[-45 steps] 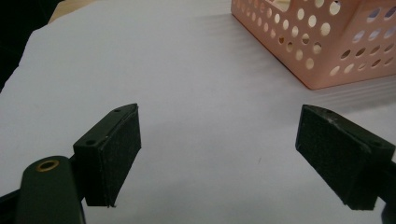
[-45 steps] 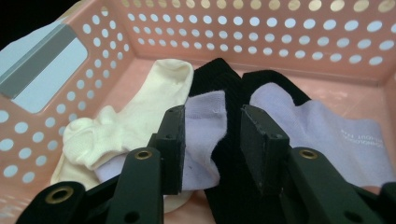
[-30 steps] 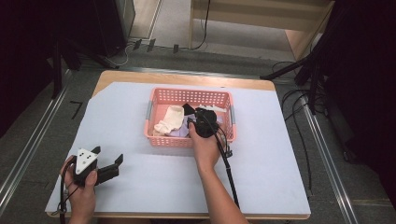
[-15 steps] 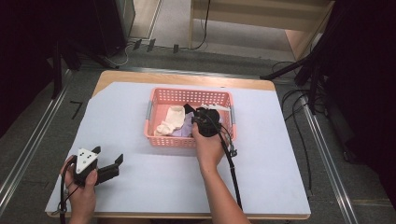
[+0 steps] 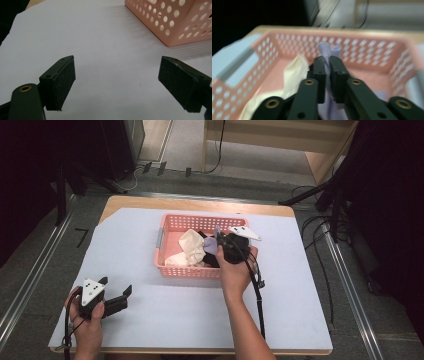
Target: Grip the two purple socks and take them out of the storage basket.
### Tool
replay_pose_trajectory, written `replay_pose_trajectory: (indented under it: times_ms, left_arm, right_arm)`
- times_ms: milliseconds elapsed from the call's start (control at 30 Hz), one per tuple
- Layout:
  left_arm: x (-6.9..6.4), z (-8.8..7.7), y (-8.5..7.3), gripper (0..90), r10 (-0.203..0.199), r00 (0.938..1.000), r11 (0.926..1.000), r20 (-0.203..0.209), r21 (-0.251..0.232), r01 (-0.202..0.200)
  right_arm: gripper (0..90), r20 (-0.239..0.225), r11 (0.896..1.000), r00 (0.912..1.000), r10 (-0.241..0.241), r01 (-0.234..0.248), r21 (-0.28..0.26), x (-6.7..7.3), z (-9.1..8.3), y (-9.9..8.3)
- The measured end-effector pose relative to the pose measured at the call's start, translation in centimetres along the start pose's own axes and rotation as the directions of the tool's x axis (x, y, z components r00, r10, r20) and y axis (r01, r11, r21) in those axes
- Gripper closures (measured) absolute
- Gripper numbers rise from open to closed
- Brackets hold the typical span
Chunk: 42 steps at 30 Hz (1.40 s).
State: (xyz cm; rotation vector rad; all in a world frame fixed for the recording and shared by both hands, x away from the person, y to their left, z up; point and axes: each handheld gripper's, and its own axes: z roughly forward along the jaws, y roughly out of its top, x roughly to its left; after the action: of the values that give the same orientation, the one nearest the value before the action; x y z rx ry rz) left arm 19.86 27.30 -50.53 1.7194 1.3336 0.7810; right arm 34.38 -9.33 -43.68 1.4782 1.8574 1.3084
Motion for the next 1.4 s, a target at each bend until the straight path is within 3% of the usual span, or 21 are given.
replay_pose_trajectory:
  times_ms: [100,167,200,267,300,333,367,433,533,600,700,800,900,967,1067,1133,1233,1400]
  left_arm:
    - [0.0,0.0,0.0,14.8,0.000,1.0000,1.0000,-0.001,-0.001,0.000]
    - [0.0,0.0,0.0,14.8,0.000,1.0000,1.0000,0.000,0.000,0.000]
    - [0.0,0.0,0.0,14.8,0.000,1.0000,1.0000,0.000,0.000,0.000]
    - [0.0,0.0,0.0,14.8,-0.002,1.0000,1.0000,-0.002,-0.002,0.002]
    - [0.0,0.0,0.0,14.9,-0.001,1.0000,1.0000,0.000,-0.002,0.001]
    - [0.0,0.0,0.0,14.8,-0.002,1.0000,1.0000,0.001,-0.003,0.002]
    - [0.0,0.0,0.0,14.8,-0.003,1.0000,1.0000,0.002,-0.003,0.003]
    - [0.0,0.0,0.0,14.8,-0.003,1.0000,1.0000,-0.003,-0.001,0.003]
    - [0.0,0.0,0.0,14.8,-0.001,1.0000,1.0000,-0.001,0.003,0.001]
    - [0.0,0.0,0.0,14.8,0.001,1.0000,1.0000,-0.002,0.003,-0.001]
    - [0.0,0.0,0.0,14.8,0.001,1.0000,1.0000,-0.003,0.003,-0.001]
    - [0.0,0.0,0.0,14.8,0.000,1.0000,1.0000,-0.004,0.003,0.000]
    - [0.0,0.0,0.0,14.8,-0.002,1.0000,1.0000,-0.003,0.003,0.002]
    - [0.0,0.0,0.0,14.8,-0.004,1.0000,1.0000,-0.003,0.000,0.004]
    - [0.0,0.1,0.0,14.8,-0.006,1.0000,1.0000,-0.001,0.001,0.006]
    - [0.0,0.1,0.0,14.8,-0.005,1.0000,1.0000,-0.002,0.003,0.005]
    - [0.0,0.1,0.0,14.8,-0.007,1.0000,1.0000,-0.001,0.000,0.007]
    - [0.0,0.0,0.0,14.8,-0.001,1.0000,1.0000,-0.005,0.007,0.001]
  right_arm:
    - [69.0,-0.044,0.995,0.9988,0.022,-0.017,0.100,0.0,1.3,-1.0]
    - [57.7,0.010,0.990,0.9999,-0.010,0.008,0.139,0.4,1.9,-1.4]
    - [57.7,0.010,0.990,0.9999,-0.010,0.008,0.139,0.4,1.9,-1.4]
    - [54.3,0.057,0.992,0.9982,-0.019,0.012,0.122,0.4,1.8,-1.2]
    - [53.5,0.069,0.992,0.9975,-0.016,0.006,0.130,0.2,1.8,-1.1]
    - [52.3,0.082,0.985,0.9966,-0.007,-0.007,0.172,-0.2,2.0,-1.1]
    - [52.3,0.082,0.985,0.9966,-0.007,-0.007,0.172,-0.2,2.0,-1.1]
    - [54.7,0.076,0.972,0.9970,-0.008,-0.010,0.235,-0.5,2.2,-1.3]
    - [54.3,0.054,0.953,0.9982,0.027,-0.042,0.301,-0.7,2.3,-1.6]
    - [53.1,0.058,0.958,0.9970,0.051,-0.065,0.280,-0.8,2.3,-1.7]
    - [53.3,0.069,0.955,0.9963,0.052,-0.070,0.287,-0.8,2.7,-1.8]
    - [60.4,0.075,0.946,0.9939,0.080,-0.100,0.308,-1.2,3.1,-1.8]
    - [77.5,0.065,0.938,0.9938,0.090,-0.107,0.329,-1.6,3.4,-2.1]
    - [84.8,0.062,0.950,0.9934,0.096,-0.110,0.293,-1.6,3.2,-2.3]
    - [85.6,0.043,0.963,0.9932,0.108,-0.115,0.243,-1.5,2.4,-2.2]
    - [85.7,0.039,0.971,0.9953,0.088,-0.095,0.218,-1.5,1.6,-2.2]
    - [85.7,0.039,0.977,0.9955,0.087,-0.092,0.190,-1.7,1.0,-2.3]
    - [85.7,-0.002,0.996,0.9975,0.071,-0.071,0.054,-2.3,-0.8,-2.3]
